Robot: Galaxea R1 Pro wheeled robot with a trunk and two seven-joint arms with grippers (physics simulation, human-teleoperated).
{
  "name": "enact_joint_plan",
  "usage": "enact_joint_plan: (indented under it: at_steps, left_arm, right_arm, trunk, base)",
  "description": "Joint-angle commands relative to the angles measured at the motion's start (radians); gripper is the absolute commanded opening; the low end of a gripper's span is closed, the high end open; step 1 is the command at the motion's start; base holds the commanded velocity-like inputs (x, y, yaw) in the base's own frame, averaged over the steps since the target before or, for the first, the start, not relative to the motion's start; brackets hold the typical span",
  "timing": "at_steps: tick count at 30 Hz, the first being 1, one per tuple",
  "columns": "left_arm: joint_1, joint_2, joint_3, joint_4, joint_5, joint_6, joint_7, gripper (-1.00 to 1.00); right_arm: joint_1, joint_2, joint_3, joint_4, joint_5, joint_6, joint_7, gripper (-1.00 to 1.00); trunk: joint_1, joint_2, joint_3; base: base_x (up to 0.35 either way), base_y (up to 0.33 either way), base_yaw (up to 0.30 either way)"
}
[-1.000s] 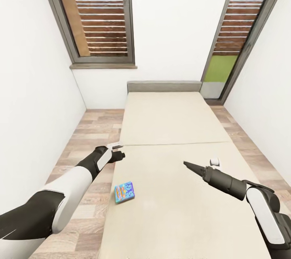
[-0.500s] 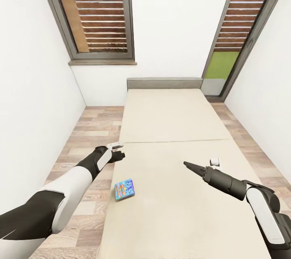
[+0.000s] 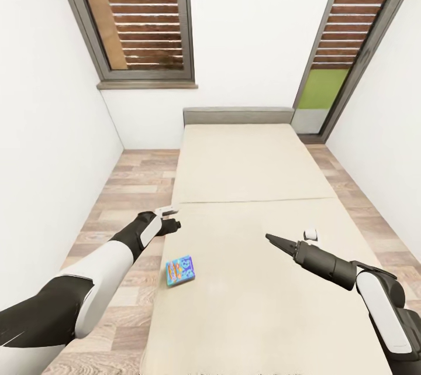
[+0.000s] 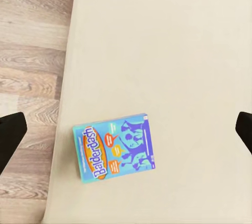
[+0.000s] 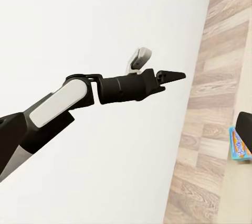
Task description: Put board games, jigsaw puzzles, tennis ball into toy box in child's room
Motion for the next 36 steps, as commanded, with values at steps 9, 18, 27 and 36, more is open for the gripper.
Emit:
enact_joint_plan:
  at_steps: [9,18,27,36]
  left_arm:
    - [-0.001,-0.001,-0.004,-0.004,0.011,0.008,0.009,1.0]
    - [-0.01,0.0,-0.002,-0.009,0.012,0.036,0.008,1.0]
    - [-0.065,0.001,-0.001,-0.009,0.015,0.098,0.009,1.0]
    - [-0.108,0.001,0.001,-0.009,0.02,0.128,0.009,1.0]
  right_arm:
    - [-0.001,-0.001,-0.002,0.003,0.0,0.004,0.003,1.0]
    - [-0.001,-0.002,-0.002,0.003,0.001,0.003,0.003,1.0]
    - [-0.001,-0.002,-0.002,0.004,0.001,0.003,0.003,1.0]
    - [-0.001,-0.002,-0.003,0.005,0.0,0.003,0.003,1.0]
  trunk:
    - [0.0,-0.002,-0.017]
    - [0.0,-0.002,-0.031]
    - [0.0,-0.002,-0.046]
    - [0.0,-0.002,-0.061]
  base:
    - [0.0,0.0,0.0]
    - [0.0,0.0,0.0]
    - [0.0,0.0,0.0]
    - [0.0,0.0,0.0]
